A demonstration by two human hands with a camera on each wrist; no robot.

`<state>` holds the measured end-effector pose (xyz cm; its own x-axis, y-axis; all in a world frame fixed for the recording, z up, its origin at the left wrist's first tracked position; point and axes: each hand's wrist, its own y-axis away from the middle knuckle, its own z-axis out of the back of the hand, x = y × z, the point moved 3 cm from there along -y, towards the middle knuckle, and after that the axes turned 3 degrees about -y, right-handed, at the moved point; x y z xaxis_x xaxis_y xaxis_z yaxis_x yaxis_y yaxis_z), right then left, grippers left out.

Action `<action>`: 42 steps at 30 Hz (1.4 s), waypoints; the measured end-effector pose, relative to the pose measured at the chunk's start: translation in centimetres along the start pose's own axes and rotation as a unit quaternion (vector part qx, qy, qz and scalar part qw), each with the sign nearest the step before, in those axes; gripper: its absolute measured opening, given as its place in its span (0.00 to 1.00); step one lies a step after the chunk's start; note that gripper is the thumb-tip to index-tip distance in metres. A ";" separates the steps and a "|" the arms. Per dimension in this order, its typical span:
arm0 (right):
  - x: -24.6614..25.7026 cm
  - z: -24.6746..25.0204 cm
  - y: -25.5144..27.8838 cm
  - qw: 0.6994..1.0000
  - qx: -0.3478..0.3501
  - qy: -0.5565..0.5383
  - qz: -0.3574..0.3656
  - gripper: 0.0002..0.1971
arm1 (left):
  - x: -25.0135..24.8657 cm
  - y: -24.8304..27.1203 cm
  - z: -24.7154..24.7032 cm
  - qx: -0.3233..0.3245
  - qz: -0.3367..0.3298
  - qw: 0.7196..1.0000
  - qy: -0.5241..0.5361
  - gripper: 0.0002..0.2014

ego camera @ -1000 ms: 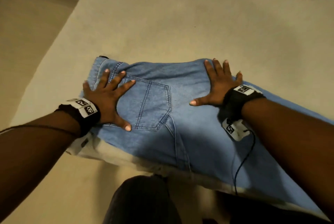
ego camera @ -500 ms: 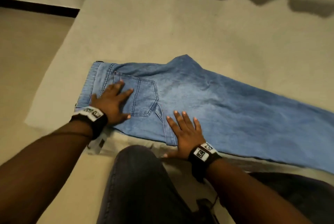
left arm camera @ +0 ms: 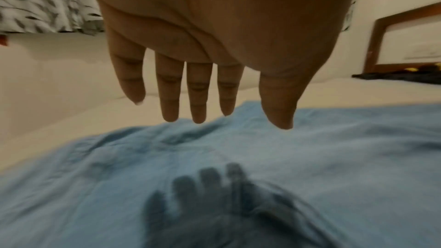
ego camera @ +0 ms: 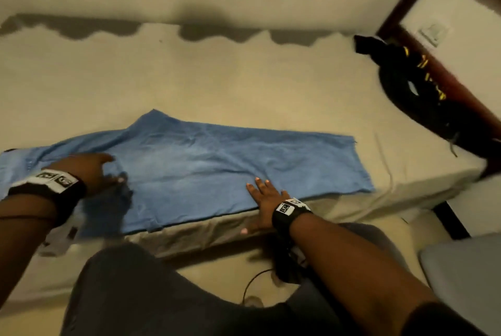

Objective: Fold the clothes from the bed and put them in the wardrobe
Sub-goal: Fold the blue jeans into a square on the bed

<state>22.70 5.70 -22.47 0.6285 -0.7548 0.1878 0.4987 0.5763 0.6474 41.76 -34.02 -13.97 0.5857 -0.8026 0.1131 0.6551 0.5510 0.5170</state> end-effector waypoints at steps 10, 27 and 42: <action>-12.4 5.5 -0.5 0.926 -0.166 -0.340 -0.023 0.36 | -28.5 -2.1 -3.8 -0.026 -0.137 0.990 0.016 0.61; -35.8 7.1 -2.7 0.832 -0.269 -0.346 -0.340 0.14 | -29.8 -5.4 -8.4 0.024 -0.053 0.989 0.136 0.85; -32.5 11.5 -7.9 0.862 -0.340 -0.302 -0.224 0.35 | -29.3 -13.4 -2.0 -0.079 -0.092 0.989 0.085 0.52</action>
<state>-8.48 22.06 -25.21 -0.0406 -0.8566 0.5143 0.9742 0.0804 0.2108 16.77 -17.44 -25.88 0.5130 -0.8498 -0.1209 0.8165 0.4397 0.3742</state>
